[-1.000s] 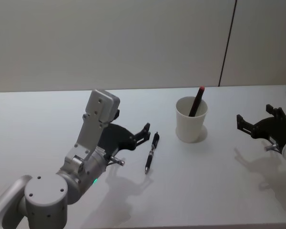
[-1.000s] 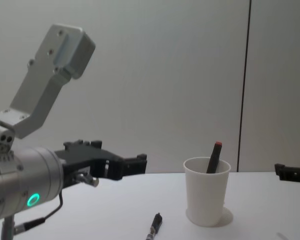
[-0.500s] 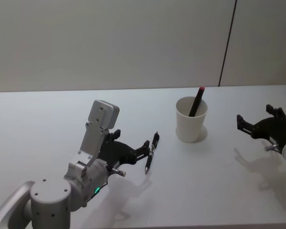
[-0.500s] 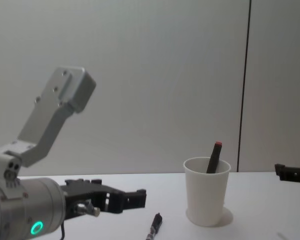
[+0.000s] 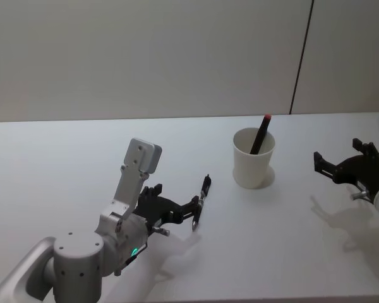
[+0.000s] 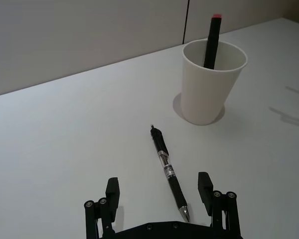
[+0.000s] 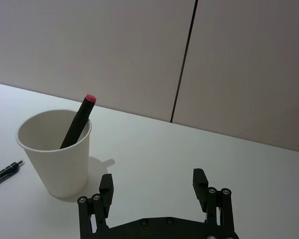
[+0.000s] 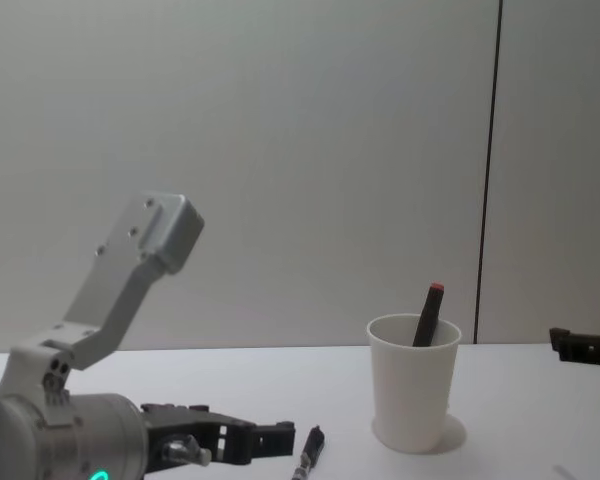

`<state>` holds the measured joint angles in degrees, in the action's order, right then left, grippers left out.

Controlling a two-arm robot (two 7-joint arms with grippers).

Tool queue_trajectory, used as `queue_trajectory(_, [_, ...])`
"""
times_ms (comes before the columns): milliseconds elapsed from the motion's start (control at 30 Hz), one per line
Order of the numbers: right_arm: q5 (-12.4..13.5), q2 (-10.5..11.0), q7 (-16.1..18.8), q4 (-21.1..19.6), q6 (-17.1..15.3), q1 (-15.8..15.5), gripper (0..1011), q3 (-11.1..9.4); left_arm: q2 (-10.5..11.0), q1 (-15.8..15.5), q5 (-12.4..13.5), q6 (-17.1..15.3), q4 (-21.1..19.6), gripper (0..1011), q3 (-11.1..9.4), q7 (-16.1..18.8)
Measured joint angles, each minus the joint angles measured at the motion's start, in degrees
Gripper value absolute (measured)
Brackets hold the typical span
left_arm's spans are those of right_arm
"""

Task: Place the pen into the pen holder.

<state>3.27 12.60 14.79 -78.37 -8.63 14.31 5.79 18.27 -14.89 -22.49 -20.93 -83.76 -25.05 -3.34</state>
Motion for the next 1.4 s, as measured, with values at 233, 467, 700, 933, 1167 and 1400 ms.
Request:
queue_trajectory(233, [0.00,0.00,0.00,0.00,0.00,0.00,1001,0.00,-1.50,-1.83,1.06,-1.24,3.30,1003,-0.18,-0.25])
queue_trajectory(467, [0.00,0.00,0.00,0.00,0.00,0.00,1001,0.00,-3.00,-3.67,2.64,-2.64,6.25,1003,-0.52,-0.25])
queue_trajectory(700, [0.00,0.00,0.01,0.00,0.00,0.00,1001,0.00,-4.39,-5.30,4.33,-3.84,9.09,1003,-0.96,-0.49])
queue_trajectory(933, [0.00,0.00,0.00,0.01,0.00,0.00,1001,0.00,-5.74,-6.85,5.92,-4.63,11.86,1003,-1.43,-1.15])
queue_trajectory(1167, [0.00,0.00,0.01,0.01,0.00,0.00,1001,0.00,-6.64,-7.91,7.04,-5.18,13.46,1003,-1.75,-1.85])
queue_trajectory(1400, [0.00,0.00,0.01,0.01,0.00,0.00,1001,0.00,-7.57,-9.00,7.99,-5.61,15.04,1003,-2.02,-2.51])
